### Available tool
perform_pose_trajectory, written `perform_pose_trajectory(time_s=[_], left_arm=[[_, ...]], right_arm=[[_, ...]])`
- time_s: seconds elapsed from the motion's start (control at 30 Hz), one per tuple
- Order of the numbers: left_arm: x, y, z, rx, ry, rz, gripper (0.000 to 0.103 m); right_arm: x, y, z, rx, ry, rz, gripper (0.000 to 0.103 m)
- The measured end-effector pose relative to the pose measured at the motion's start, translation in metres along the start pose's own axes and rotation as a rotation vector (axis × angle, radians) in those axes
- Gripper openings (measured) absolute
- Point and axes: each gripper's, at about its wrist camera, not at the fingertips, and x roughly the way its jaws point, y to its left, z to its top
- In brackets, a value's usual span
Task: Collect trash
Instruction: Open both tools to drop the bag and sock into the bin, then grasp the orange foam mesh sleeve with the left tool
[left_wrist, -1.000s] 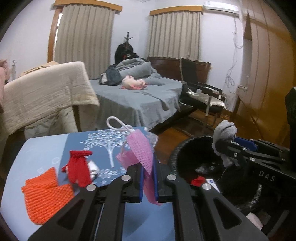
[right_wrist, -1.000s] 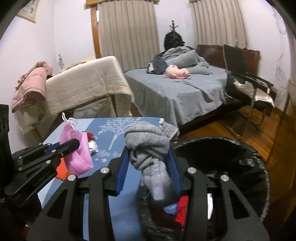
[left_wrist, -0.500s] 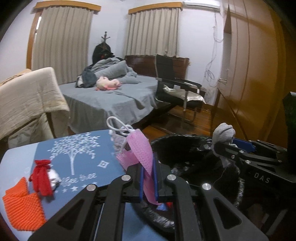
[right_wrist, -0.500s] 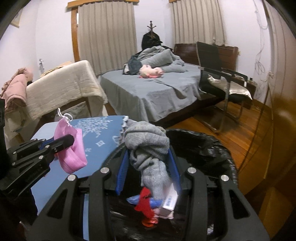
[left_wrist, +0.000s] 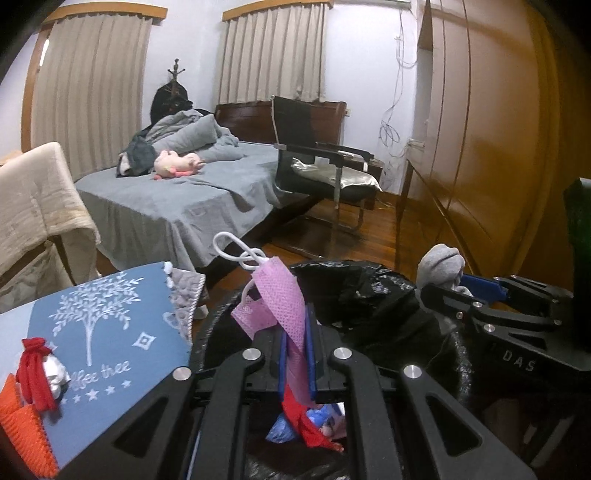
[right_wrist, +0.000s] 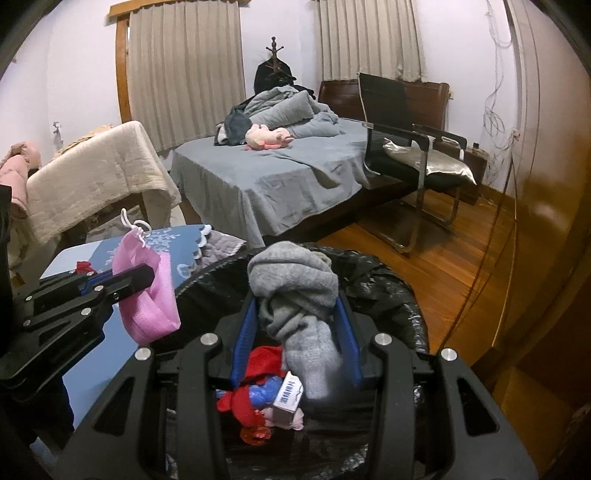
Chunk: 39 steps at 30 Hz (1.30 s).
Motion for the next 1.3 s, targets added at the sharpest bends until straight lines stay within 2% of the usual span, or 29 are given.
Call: perform_pose_trajectory(time_s=[0.1, 0.13, 0.2, 0.27, 0.33, 0.4, 0.63, 0.8, 1.13, 1.3], left_arm=[[0.009, -0.005, 0.001, -0.002, 0.020, -0.042, 0.012], [0.012, -0.006, 0.001, -0.008, 0.028, -0.061, 0.017], [0.014, -0.007, 0.002, -0.016, 0.031, -0.065, 0.040], [0.013, -0.006, 0.001, -0.024, 0.027, -0.069, 0.043], [0.012, -0.002, 0.001, -0.028, 0.027, -0.055, 0.051], [0.007, 0.004, 0.001, -0.040, 0.016, -0.043, 0.067], [-0.016, 0.024, 0.003, -0.055, -0.018, 0.025, 0.079], [-0.043, 0.043, -0.005, -0.060, -0.039, 0.107, 0.088], [-0.090, 0.102, -0.032, -0.155, -0.048, 0.281, 0.091], [-0.111, 0.130, -0.047, -0.166, -0.052, 0.370, 0.091]], right_arm=[[0.004, -0.005, -0.001, 0.001, 0.005, -0.017, 0.043], [0.005, -0.008, -0.002, 0.002, 0.006, -0.027, 0.049], [0.006, -0.010, -0.003, 0.004, 0.003, -0.042, 0.057], [0.004, -0.014, -0.003, 0.005, -0.005, -0.055, 0.063], [0.001, -0.015, -0.004, 0.007, -0.017, -0.065, 0.079], [-0.003, -0.016, -0.004, 0.010, -0.030, -0.070, 0.093], [-0.017, -0.008, -0.001, 0.013, -0.068, -0.045, 0.097], [-0.024, 0.005, 0.002, 0.008, -0.080, -0.012, 0.097], [-0.016, 0.064, 0.006, -0.031, -0.065, 0.078, 0.098], [-0.010, 0.100, 0.009, -0.066, -0.063, 0.125, 0.098]])
